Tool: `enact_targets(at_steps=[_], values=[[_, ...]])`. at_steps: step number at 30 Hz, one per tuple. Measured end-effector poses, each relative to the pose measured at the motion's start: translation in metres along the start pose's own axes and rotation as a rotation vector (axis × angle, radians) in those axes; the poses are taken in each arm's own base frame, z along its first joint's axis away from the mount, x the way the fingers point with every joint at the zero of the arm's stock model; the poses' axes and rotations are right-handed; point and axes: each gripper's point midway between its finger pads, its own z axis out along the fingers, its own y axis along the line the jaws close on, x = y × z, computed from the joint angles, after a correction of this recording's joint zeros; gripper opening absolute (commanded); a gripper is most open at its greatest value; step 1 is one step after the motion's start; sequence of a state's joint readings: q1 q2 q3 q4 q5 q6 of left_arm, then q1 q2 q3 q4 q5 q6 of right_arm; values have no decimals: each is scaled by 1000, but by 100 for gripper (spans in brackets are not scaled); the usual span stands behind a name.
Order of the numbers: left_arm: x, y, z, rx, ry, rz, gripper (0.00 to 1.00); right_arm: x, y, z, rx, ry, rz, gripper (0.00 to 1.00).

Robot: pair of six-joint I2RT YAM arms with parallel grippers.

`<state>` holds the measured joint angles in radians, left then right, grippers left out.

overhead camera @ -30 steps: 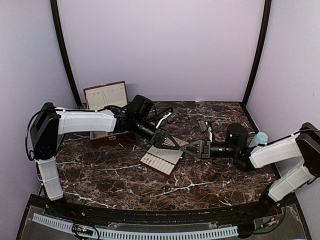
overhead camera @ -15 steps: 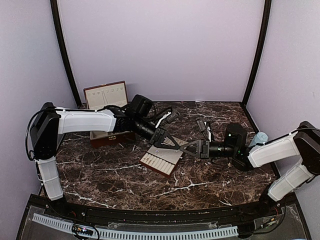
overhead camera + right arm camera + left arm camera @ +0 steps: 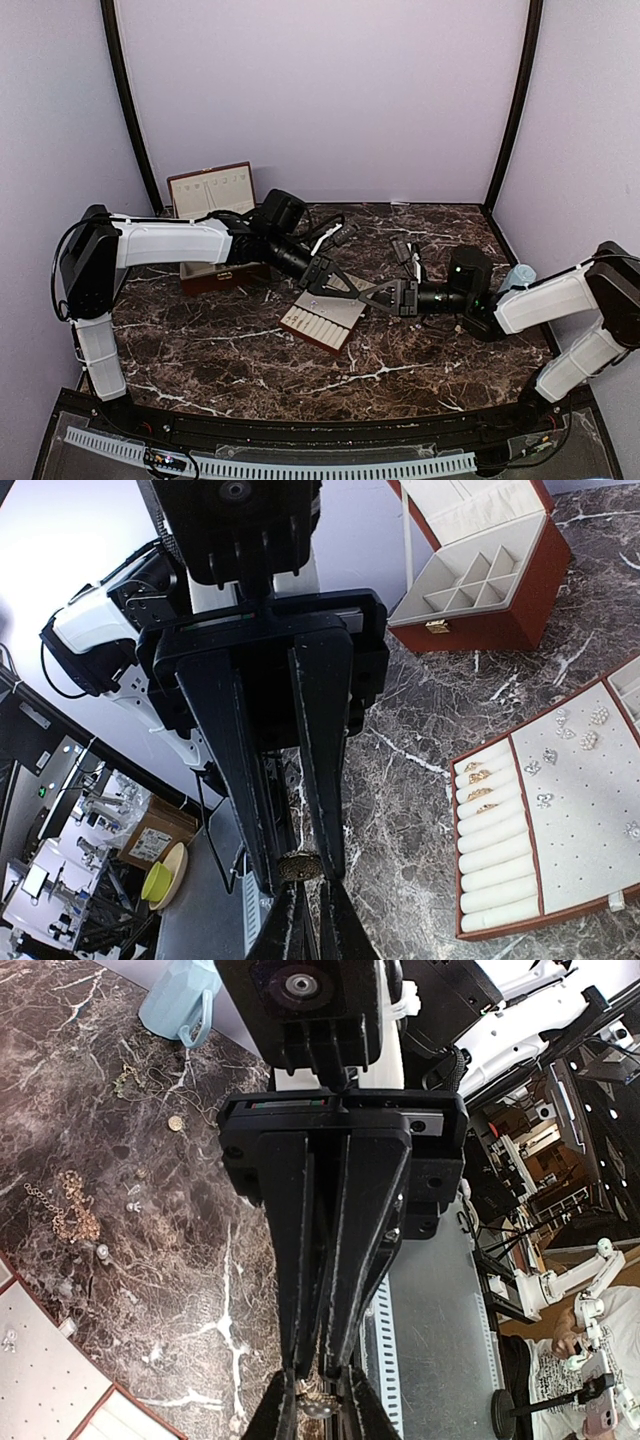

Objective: Organize the mixed jewelry
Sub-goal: Pass from the left arm to the right

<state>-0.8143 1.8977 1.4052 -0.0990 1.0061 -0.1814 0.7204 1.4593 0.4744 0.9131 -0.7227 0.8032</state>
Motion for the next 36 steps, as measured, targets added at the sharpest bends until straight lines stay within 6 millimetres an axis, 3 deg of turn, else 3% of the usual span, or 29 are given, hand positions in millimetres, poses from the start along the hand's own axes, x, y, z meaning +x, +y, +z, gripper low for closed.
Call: enact_targets(at_steps=[4,13,17,19,25,29,36], values=[[0,1,-1,-3,-2,-5,8,0,1,1,-8,2,2,0],[0,1,-1,-2,-2,-6,11,-1,2,2,-20,-3,15,0],[-2,1,-1,-5,-6,0,26,-2,2,1,-24,-18,26,0],[-3,2,-1,-10,-14,8,40,-3,3,-1,-27,-32,30,0],[-1,12,1,-45,-32,8,70,-7,6,-3,-34,-67,15,0],[0,14,-2,-73,-53,13,76,-8,6,-6,-23,-84,12,0],[-11,2,-15,-91,-153,62,77,-17,14,-19,-17,-130,-18,0]])
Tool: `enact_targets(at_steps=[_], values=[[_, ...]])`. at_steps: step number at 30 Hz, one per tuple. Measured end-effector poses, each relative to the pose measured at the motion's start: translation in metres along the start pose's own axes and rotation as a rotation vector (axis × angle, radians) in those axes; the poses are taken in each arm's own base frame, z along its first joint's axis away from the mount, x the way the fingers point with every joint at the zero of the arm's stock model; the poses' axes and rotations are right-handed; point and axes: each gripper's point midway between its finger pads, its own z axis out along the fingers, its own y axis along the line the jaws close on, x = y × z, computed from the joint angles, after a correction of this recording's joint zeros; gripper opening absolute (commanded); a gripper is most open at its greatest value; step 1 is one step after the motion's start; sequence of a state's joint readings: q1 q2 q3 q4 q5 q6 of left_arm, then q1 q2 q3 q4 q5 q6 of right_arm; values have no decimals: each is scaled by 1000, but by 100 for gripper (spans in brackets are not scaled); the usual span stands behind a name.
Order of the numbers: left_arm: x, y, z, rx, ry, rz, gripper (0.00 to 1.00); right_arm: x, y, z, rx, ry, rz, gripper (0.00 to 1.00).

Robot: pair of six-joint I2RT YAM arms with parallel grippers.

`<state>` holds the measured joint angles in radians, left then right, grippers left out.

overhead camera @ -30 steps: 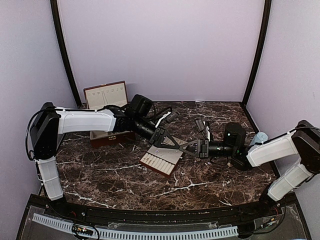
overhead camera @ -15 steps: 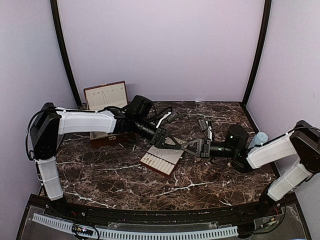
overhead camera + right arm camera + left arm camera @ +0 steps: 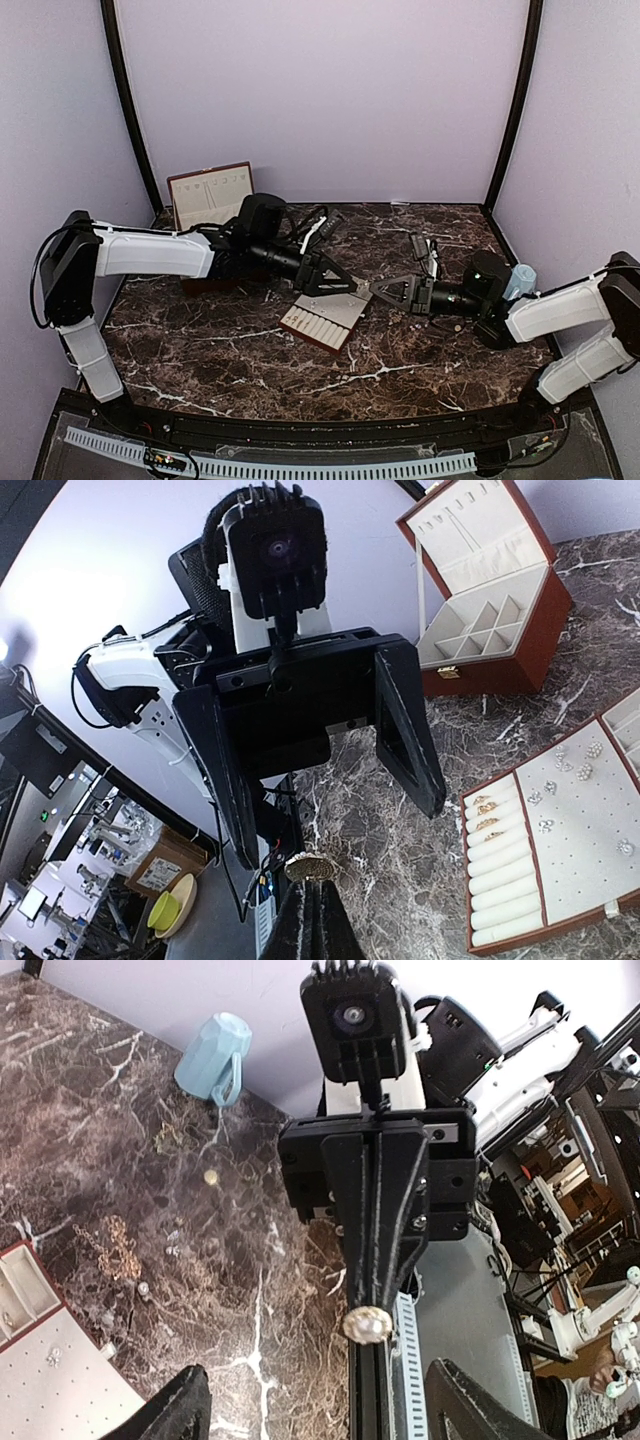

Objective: Organize the mixed jewelry
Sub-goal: Pass from the left arm to the right, then pass from the right arm to the left

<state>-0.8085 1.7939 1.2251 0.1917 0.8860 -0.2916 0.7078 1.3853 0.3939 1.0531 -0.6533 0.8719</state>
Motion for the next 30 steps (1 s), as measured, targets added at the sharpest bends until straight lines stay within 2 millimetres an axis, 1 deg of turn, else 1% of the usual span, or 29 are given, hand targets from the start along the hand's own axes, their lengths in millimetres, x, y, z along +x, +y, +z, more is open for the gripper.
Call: enact_targets(at_steps=[4,9,14,17,25,30], values=[[-7,-4,-7,4,-57,3,76,-4,3,-5,2,-12,-13,0],[-14,-8,-8,27,-98,-2,75,-7,10,-7,-14,-16,-33,0],[-21,-16,-10,63,-117,-1,71,-6,15,-8,-33,-6,-46,0],[-22,-19,-10,78,-115,0,68,-5,16,-8,-39,3,-47,0],[-27,-25,-4,86,-94,18,57,-2,16,-8,-45,16,-45,0],[-21,-23,3,89,-67,11,53,-3,16,-7,-44,17,-45,0]])
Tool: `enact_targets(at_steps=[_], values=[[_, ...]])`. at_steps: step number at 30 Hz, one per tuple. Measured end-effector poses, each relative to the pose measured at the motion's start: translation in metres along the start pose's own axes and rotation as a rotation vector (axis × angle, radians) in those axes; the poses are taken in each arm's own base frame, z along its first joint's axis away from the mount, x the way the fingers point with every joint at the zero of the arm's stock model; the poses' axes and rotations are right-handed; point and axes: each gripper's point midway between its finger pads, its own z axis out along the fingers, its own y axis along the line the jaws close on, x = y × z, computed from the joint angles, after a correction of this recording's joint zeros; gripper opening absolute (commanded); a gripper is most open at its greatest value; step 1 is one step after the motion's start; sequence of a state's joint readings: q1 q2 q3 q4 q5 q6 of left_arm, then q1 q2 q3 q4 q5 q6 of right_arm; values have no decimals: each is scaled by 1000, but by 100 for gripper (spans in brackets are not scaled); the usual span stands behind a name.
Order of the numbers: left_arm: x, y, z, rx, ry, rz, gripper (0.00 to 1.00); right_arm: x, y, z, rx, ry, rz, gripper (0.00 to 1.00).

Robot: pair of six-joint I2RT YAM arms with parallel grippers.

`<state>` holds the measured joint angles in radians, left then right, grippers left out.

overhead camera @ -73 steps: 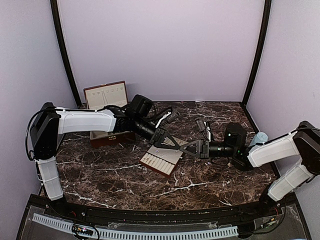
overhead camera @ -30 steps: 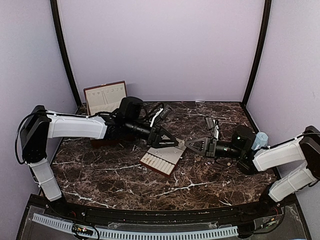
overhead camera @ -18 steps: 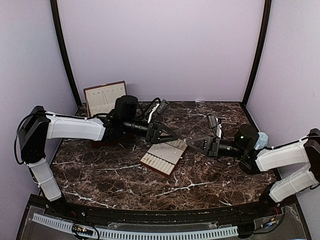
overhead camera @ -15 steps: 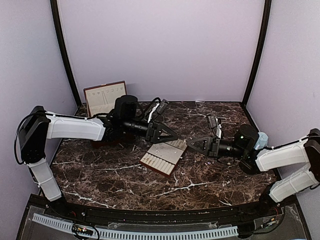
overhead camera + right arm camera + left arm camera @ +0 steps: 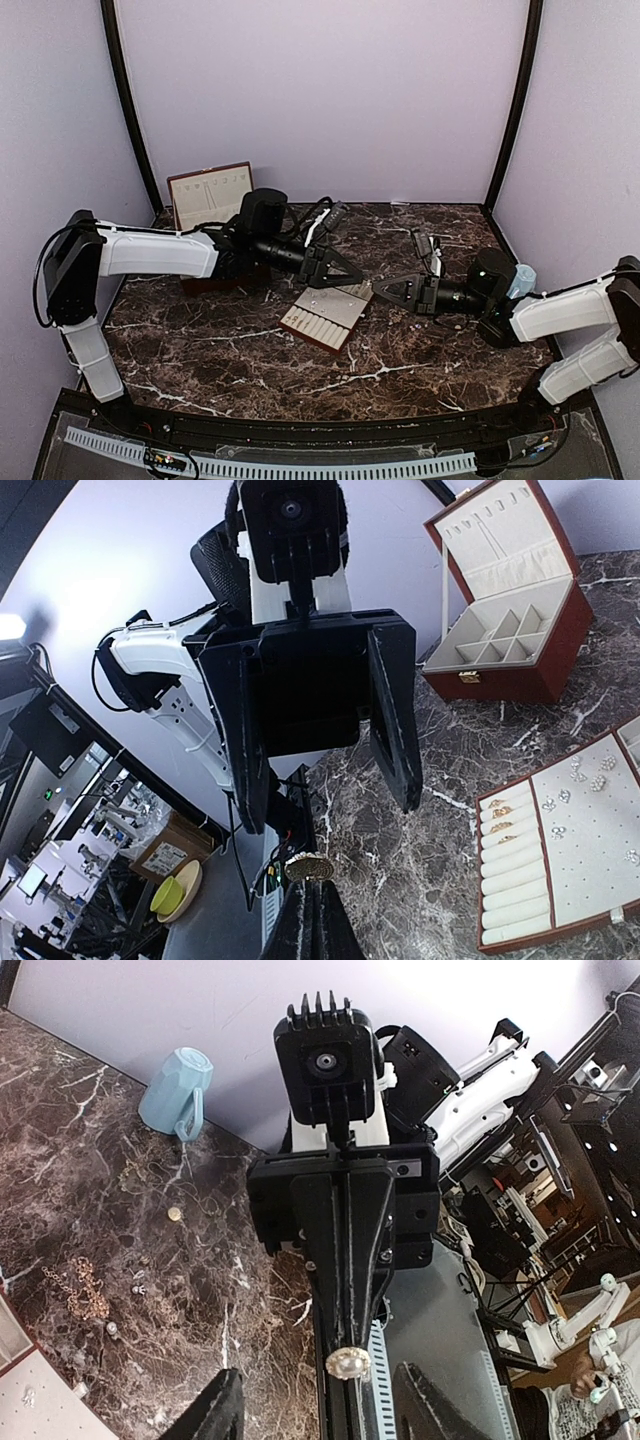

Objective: Organize the mixed jewelry
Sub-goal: Pass from the right arm to the left

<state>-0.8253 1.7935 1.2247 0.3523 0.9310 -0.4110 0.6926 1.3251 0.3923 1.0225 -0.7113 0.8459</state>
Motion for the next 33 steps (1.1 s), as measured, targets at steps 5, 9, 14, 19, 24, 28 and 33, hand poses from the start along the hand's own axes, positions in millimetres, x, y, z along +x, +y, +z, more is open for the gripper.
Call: enact_targets(at_steps=[5,9,14,19,24,28,33], values=[[8,3,5,0,27,-15,50,1,-2,1,4,3,4,0],[10,0,9,13,39,-12,50,3,-5,2,10,9,12,0],[14,-3,12,28,55,-13,50,5,-9,3,16,15,21,0],[16,-3,15,30,65,-15,45,5,-9,3,18,16,22,0],[15,-3,16,31,66,-8,38,6,-10,3,18,17,23,0],[15,-3,17,32,68,-7,33,6,-11,3,20,18,25,0],[14,-4,18,34,69,-3,26,6,-11,3,20,18,25,0]])
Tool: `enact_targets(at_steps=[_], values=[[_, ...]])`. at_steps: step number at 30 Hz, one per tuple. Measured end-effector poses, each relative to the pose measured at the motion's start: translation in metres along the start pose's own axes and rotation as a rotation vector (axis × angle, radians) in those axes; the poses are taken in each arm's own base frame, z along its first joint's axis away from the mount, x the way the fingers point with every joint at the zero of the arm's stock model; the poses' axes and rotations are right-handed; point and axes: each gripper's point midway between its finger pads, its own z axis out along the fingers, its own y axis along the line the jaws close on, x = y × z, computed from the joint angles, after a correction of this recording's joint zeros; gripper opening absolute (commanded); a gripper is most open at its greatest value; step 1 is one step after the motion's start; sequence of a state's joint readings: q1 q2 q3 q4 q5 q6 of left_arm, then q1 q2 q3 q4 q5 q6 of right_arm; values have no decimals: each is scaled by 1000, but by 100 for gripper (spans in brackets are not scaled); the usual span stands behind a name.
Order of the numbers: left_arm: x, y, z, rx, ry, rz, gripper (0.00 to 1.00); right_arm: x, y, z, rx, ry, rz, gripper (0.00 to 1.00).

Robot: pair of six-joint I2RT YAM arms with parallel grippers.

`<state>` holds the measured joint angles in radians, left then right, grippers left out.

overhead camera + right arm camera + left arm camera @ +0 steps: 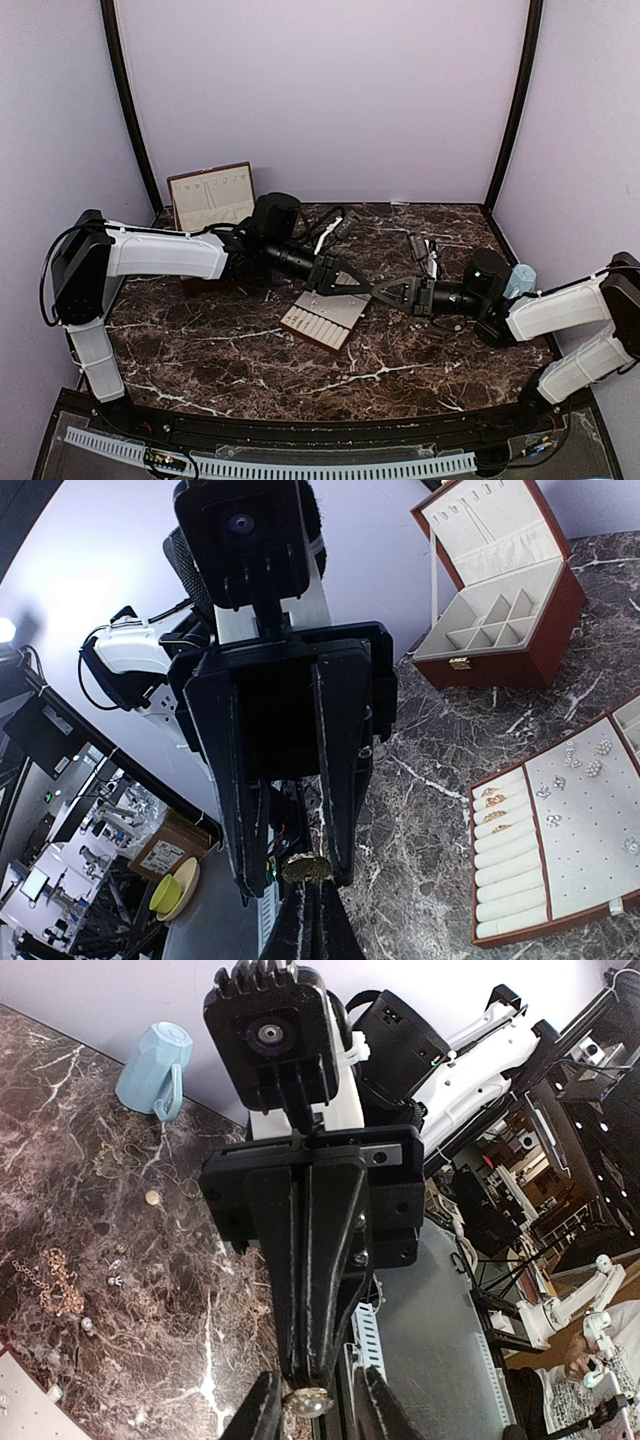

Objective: Organize the mixed jewelry
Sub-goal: Pass from the right arm to the left

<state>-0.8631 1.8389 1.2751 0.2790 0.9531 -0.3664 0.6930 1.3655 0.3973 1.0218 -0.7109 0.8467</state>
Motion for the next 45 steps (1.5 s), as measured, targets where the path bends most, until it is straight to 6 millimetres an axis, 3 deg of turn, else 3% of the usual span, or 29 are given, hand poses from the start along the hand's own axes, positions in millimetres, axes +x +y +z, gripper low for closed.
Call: enact_targets(at_steps=[15,29,35,38,45], values=[[2,1,0,-3,6,-1,13,-1,0,0,3,-3,0,0],[3,2,1,-6,7,-4,47,-3,-2,0,13,-17,2,0],[2,2,1,-10,5,-5,53,-4,-3,0,18,-22,2,0],[3,2,1,-12,6,-7,53,-4,-3,0,19,-23,2,0],[3,3,2,-15,-1,-8,38,-4,-3,0,20,-24,2,0]])
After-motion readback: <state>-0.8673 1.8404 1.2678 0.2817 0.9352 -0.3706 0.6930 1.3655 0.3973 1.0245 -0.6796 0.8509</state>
